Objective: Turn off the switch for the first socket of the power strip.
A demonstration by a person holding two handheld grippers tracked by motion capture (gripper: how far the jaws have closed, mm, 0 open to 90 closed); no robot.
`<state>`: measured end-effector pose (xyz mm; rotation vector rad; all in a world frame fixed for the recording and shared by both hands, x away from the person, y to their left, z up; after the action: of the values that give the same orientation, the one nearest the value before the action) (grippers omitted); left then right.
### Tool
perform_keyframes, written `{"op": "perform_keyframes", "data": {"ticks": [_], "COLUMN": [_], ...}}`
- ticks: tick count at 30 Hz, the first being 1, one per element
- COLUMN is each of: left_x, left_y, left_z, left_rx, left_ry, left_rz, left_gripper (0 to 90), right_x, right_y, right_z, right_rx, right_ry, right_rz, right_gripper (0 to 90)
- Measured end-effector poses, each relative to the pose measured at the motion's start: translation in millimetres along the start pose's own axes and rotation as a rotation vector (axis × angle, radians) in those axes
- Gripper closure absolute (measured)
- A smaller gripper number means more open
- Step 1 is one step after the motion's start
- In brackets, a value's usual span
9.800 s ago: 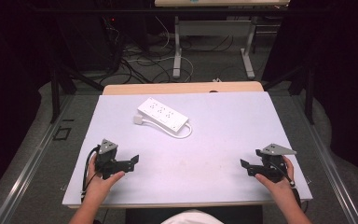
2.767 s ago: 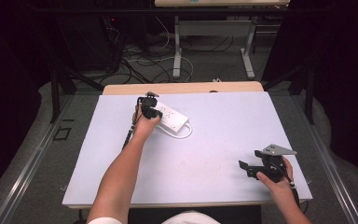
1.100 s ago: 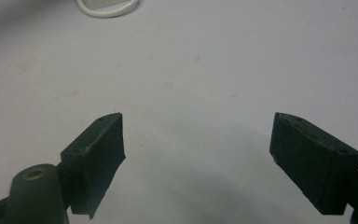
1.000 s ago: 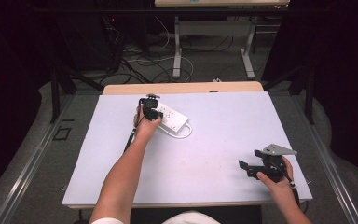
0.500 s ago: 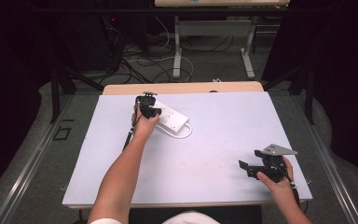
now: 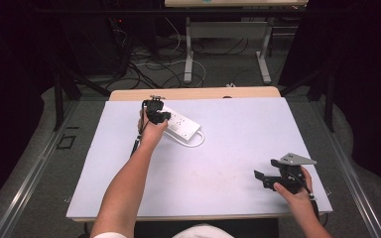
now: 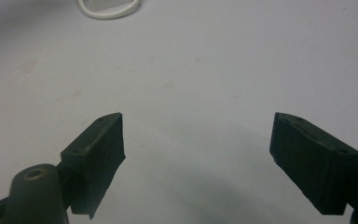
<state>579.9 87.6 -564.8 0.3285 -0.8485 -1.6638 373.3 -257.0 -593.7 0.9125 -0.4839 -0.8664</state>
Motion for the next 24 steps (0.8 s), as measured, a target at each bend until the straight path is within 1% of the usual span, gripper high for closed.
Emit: {"op": "perform_keyframes", "data": {"ticks": [3, 6, 8, 10, 11, 12, 13, 14, 15, 16, 18, 19, 21, 22, 24], "left_x": [3.0, 3.9, 5.0, 5.2, 5.9, 5.9, 6.9, 6.6, 7.6, 7.7, 8.4, 9.4, 9.5, 10.9, 11.7], "left_y": [1.8, 3.9, 4.4, 4.9, 5.0, 5.3, 5.7, 6.1, 6.6, 7.8, 8.8, 9.6, 9.6, 10.2, 9.8], "left_z": [3.5, 7.3, 9.8, 12.5, 13.5, 15.0, 16.3, 18.0, 19.4, 20.7, 23.7, 24.3, 27.1, 27.4, 29.7], "left_rx": [0.01, 0.019, 0.022, 0.022, 0.024, 0.023, 0.028, 0.028, 0.029, 0.039, 0.039, 0.049, 0.046, 0.055, 0.049], "left_ry": [-0.013, -0.021, -0.025, -0.03, -0.036, -0.037, -0.043, -0.044, -0.053, -0.054, -0.061, -0.066, -0.064, -0.07, -0.072], "left_rz": [0.009, 0.002, 0.014, 0.012, 0.019, 0.016, 0.025, 0.019, 0.025, 0.022, 0.021, 0.03, 0.019, 0.024, 0.01], "left_gripper": [82.9, 82.0, 81.3, 80.0, 79.5, 78.9, 78.5, 78.1, 77.1, 76.5, 75.1, 74.3, 72.3, 71.9, 69.9], "right_x": [0.4, 0.9, 1.0, 1.1, 0.7, 0.7, 0.3, 0.3, 0.5, 0.2, 0.4, 0.3, 0.3, 0.4, 0.1], "right_y": [0.1, -0.2, -0.2, 0.2, 0.2, 0.2, 0.2, 0.2, 0.0, 0.3, 0.3, 0.3, 0.4, 0.4, 0.1], "right_z": [0.3, 0.3, 0.6, 0.9, 1.1, 1.0, 1.1, 1.0, 1.4, 1.0, 1.0, 1.1, 1.3, 1.4, 2.1], "right_rx": [0.001, 0.001, 0.001, 0.002, 0.002, 0.003, 0.002, 0.002, -0.001, 0.002, 0.002, 0.001, 0.002, 0.002, -0.004], "right_ry": [-0.001, -0.001, -0.002, -0.003, -0.003, -0.003, -0.002, -0.002, -0.006, -0.002, -0.002, -0.003, -0.001, -0.002, -0.004], "right_rz": [0.004, 0.003, 0.005, 0.008, 0.003, 0.006, 0.004, 0.006, 0.007, 0.007, 0.008, 0.005, 0.006, 0.006, 0.003], "right_gripper": [16.9, 16.9, 16.9, 16.9, 16.9, 16.9, 16.9, 16.9, 16.9, 16.9, 16.9, 16.9, 16.9, 16.9, 16.9]}}
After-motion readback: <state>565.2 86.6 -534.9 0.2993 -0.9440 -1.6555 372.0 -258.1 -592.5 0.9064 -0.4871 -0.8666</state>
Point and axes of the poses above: each handheld gripper's, and its own axes: z roughly backward along the jaws, y roughly out of its top, x roughly to its right, the point moved 9 cm from there along -z, roughly forward along the jaws, and after that the axes turned 8 degrees about z, right-handed, at the moved point
